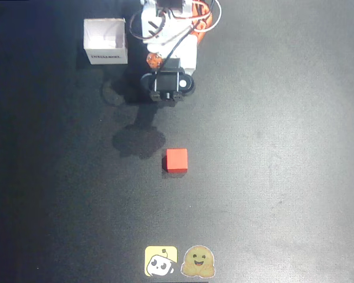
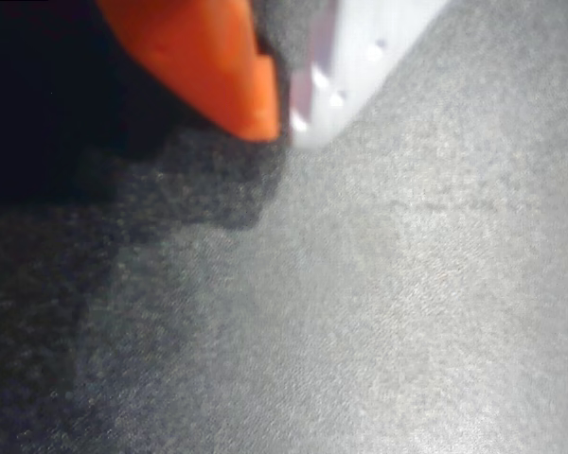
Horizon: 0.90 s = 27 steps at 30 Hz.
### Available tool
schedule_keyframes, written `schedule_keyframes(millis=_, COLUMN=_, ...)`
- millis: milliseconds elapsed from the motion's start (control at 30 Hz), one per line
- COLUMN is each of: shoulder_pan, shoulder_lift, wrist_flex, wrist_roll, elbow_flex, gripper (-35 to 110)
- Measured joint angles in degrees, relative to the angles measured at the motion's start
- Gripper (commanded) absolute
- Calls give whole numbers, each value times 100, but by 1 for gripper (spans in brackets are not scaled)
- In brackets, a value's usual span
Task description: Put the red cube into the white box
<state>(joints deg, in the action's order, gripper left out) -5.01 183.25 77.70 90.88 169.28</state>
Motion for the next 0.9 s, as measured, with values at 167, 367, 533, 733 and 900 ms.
schedule_keyframes(millis=167, shoulder_pan=53, shoulder_lift=-325, wrist_flex=44, wrist_roll=-185, elbow_flex=-501, gripper=7)
schedule_keyframes(millis=367, shoulder_pan=44, shoulder_lift=-2118, wrist_flex=141, wrist_roll=-176, elbow_flex=-1925, gripper=7)
schedule_keyframes(millis=533, shoulder_pan=123, shoulder_lift=-3700, wrist_flex=158, wrist_roll=-193, elbow_flex=-3208, gripper=7)
schedule_keyframes(millis=733, shoulder_pan=229, shoulder_lift=-5458, wrist_flex=-97, wrist_roll=-193, elbow_flex=-4351, gripper=13)
schedule_keyframes(millis=900, shoulder_pan=325, shoulder_lift=-6592, wrist_flex=-466, wrist_roll=-193, elbow_flex=-4904, gripper=16)
